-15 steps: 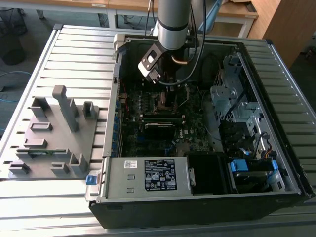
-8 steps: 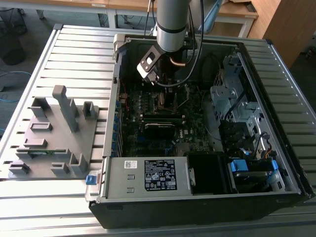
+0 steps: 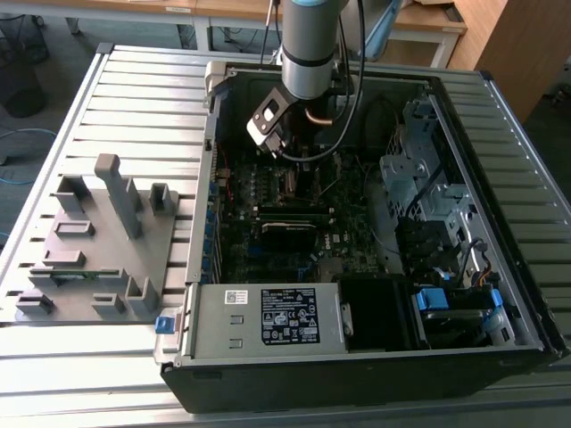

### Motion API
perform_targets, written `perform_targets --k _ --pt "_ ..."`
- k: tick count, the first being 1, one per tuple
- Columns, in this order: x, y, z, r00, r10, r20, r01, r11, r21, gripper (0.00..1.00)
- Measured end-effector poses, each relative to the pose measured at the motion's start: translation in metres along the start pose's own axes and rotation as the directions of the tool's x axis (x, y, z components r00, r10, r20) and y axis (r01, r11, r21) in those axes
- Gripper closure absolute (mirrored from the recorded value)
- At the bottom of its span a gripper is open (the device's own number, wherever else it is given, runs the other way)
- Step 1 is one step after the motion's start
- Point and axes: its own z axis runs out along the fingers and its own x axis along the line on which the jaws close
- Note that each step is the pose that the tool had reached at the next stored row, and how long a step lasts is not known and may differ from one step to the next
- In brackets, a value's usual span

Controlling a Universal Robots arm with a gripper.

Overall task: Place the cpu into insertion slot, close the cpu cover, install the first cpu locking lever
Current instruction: 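Place the cpu into insertion slot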

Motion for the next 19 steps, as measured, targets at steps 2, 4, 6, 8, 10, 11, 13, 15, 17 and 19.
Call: perform_targets --k 2,4,6,8,10,11,13,15,17,19 --pt "0.0016 0.0 0.0003 1.0 0.0 -0.0001 0.0 1.0 -0.0001 0.46" --pt "0.0028 0.0 0.0007 1.0 0.0 -0.0002 0.0 1.0 -0.0001 0.46" --pt "0.0038 -0.0001 0.0015 1.0 0.0 -0.0002 0.0 1.0 -0.0001 0.46" --pt "0.0042 -0.0004 0.0033 1.0 0.0 -0.0001 0.0 1.0 -0.0001 0.46" --pt "0.0045 -0.0008 0.0055 1.0 0.0 -0.0003 0.0 1.0 -0.0001 0.46" --pt "0.0046 -0.001 0.0064 1.0 0.0 -0.0002 0.0 1.0 -0.0001 0.46" --pt "0.0049 -0.0014 0.0082 1.0 0.0 -0.0002 0.0 1.0 -0.0001 0.46" --pt "0.0051 -0.0017 0.0096 1.0 0.0 -0.0002 0.0 1.0 -0.0001 0.46" --pt "0.0052 -0.002 0.0106 1.0 0.0 -0.0002 0.0 1.0 -0.0001 0.46" --pt "0.0053 -0.0021 0.0119 1.0 0.0 -0.0003 0.0 1.0 -0.0001 0.46"
